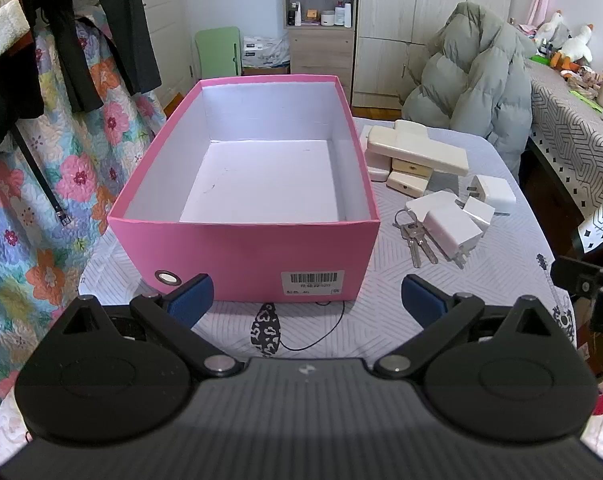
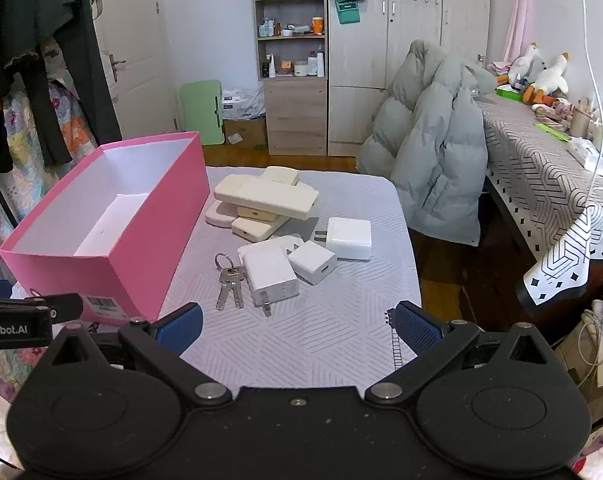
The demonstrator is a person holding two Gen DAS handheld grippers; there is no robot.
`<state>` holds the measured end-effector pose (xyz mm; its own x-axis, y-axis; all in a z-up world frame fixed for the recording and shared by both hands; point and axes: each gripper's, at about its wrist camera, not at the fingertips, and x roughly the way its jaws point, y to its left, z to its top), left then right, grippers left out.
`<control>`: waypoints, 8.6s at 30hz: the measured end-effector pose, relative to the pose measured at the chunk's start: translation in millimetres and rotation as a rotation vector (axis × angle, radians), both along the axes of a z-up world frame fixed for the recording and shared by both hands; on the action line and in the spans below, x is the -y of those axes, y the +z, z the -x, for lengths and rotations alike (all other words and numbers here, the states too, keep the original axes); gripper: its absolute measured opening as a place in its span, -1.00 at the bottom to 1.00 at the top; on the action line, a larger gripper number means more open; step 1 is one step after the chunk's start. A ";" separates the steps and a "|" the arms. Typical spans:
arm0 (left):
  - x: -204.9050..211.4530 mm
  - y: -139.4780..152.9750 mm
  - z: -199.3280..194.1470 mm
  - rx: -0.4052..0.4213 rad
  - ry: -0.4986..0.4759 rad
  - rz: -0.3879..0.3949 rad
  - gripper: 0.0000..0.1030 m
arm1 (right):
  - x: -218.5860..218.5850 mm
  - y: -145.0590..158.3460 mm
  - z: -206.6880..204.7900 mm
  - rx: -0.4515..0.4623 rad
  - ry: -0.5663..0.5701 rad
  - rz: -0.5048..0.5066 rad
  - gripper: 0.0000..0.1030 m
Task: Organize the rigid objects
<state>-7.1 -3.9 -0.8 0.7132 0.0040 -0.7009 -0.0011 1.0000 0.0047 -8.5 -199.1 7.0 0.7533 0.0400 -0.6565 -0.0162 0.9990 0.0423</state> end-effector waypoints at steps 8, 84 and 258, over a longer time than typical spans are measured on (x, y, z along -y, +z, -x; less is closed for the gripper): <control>0.6 0.2 -0.7 -0.002 -0.002 -0.003 0.96 | 3.4 -2.3 0.0 -0.004 -0.011 -0.009 1.00; -140.2 -21.1 -174.3 -0.106 0.010 -0.208 -0.27 | -18.0 -49.3 -138.6 -0.067 0.331 -0.098 0.81; -157.7 -36.5 -176.7 0.016 -0.066 -0.066 -0.94 | -66.7 99.6 -168.8 0.120 0.548 -0.011 0.12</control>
<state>169.6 153.8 -37.3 0.7242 0.0022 -0.6895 0.0647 0.9954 0.0711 160.3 -132.4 106.6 0.6899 0.4527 -0.5649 -0.5380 0.8428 0.0183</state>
